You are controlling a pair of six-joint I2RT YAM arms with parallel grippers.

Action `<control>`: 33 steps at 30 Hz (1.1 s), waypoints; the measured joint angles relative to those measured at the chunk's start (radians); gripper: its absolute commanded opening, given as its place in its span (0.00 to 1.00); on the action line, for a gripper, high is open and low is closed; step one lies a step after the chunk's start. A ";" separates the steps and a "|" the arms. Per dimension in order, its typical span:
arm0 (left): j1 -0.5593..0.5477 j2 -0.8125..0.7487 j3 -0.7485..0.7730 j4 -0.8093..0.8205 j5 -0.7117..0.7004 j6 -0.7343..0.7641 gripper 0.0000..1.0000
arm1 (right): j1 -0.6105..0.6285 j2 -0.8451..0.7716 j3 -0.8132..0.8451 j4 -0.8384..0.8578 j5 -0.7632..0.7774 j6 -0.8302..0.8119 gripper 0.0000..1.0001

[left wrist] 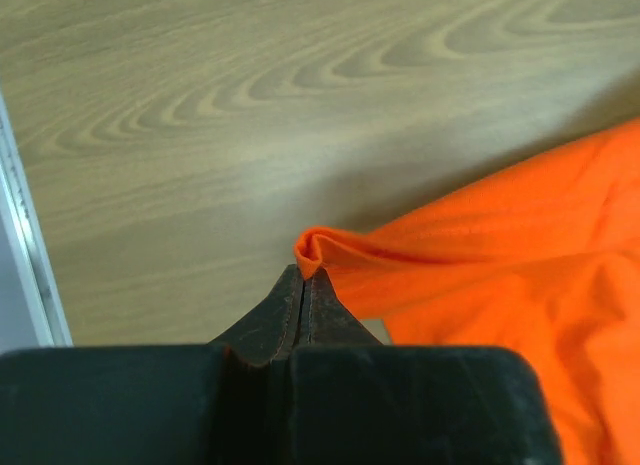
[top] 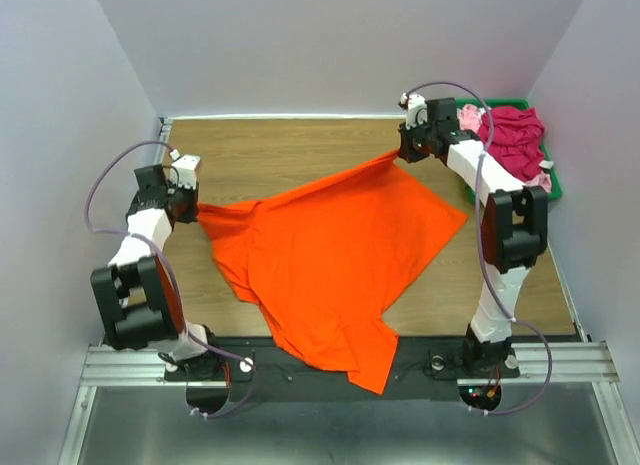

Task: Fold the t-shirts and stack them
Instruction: Flatten the tshirt out

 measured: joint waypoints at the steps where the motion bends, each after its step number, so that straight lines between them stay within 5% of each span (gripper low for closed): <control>1: -0.001 0.048 0.031 0.004 -0.005 -0.005 0.00 | -0.004 0.034 0.021 0.010 0.013 0.003 0.01; 19: -0.042 0.736 0.773 -0.011 -0.029 -0.115 0.00 | -0.005 0.479 0.508 0.060 0.208 0.064 0.02; 21: -0.047 0.807 0.868 -0.027 -0.025 -0.128 0.00 | -0.005 0.526 0.549 0.068 0.226 0.066 0.17; 22: -0.050 0.847 0.937 -0.051 -0.021 -0.134 0.04 | -0.004 0.543 0.560 0.067 0.241 0.068 0.47; 23: -0.054 0.891 0.995 -0.058 -0.018 -0.138 0.07 | -0.004 0.554 0.565 0.067 0.250 0.063 0.60; 26: -0.063 0.974 1.131 -0.098 -0.014 -0.154 0.29 | -0.005 0.565 0.564 0.063 0.280 0.058 0.85; 27: -0.064 0.990 1.163 -0.108 -0.015 -0.159 0.44 | -0.008 0.563 0.563 0.066 0.287 0.060 0.88; 29: -0.064 0.991 1.183 -0.125 -0.018 -0.171 0.57 | -0.018 0.543 0.541 0.068 0.290 0.055 0.90; 33: -0.061 0.888 1.103 -0.142 -0.023 -0.164 0.58 | -0.040 0.399 0.382 0.051 0.262 0.022 0.84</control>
